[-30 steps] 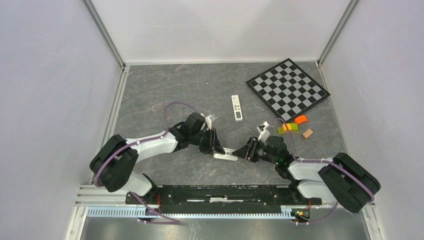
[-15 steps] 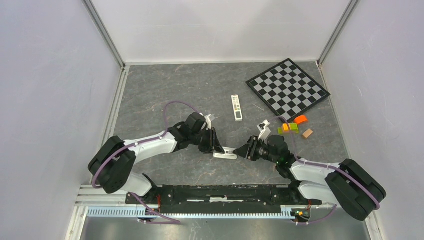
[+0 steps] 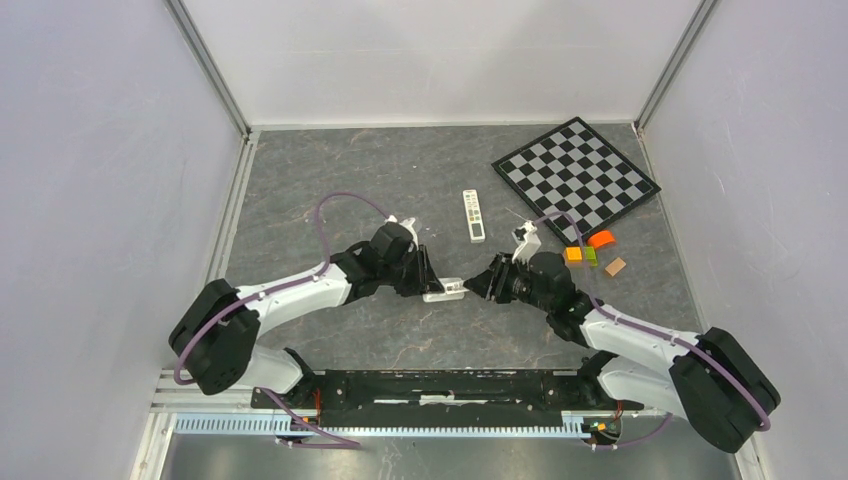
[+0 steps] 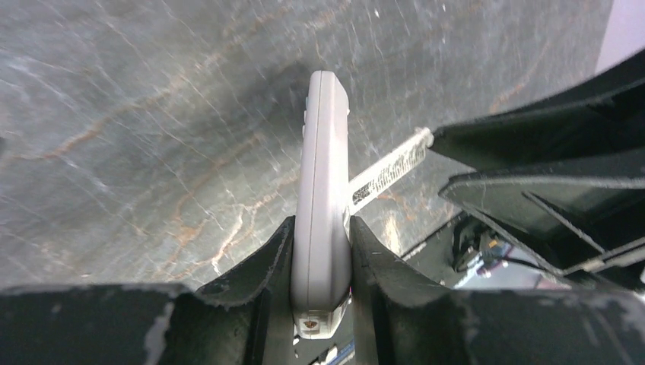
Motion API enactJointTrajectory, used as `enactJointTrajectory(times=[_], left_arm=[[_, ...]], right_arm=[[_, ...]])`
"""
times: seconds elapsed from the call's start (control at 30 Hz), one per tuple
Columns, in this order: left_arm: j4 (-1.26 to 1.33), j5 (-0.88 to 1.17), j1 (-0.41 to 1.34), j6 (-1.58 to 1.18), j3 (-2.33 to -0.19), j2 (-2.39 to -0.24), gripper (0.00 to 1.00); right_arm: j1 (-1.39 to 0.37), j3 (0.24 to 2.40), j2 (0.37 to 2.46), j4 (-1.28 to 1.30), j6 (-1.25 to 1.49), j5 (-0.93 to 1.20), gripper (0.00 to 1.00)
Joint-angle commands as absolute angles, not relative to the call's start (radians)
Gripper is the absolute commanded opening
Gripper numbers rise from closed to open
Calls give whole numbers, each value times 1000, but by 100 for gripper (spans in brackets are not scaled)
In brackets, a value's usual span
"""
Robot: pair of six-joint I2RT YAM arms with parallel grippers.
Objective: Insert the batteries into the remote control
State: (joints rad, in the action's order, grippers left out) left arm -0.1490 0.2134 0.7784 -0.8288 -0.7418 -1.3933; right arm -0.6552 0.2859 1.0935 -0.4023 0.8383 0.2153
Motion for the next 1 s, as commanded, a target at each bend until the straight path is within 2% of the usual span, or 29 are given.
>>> enactJointTrajectory(times=[0.0, 0.3, 0.63, 0.83, 0.97], left_arm=[[-253, 6, 781, -769, -777, -1386, 2], [-351, -105, 779, -690, -844, -1406, 2], [-384, -59, 778, -630, -891, -1366, 2], [-429, -65, 773, -584, -928, -1340, 2], [-455, -46, 754, -545, -950, -1316, 2]], right_arm=[[-665, 334, 1078, -344, 811, 147, 43], [-655, 331, 1104, -203, 809, -11, 45], [-647, 396, 1181, -59, 707, -131, 51], [-647, 437, 1249, -12, 594, -144, 51], [-647, 447, 1214, -21, 554, -137, 54]])
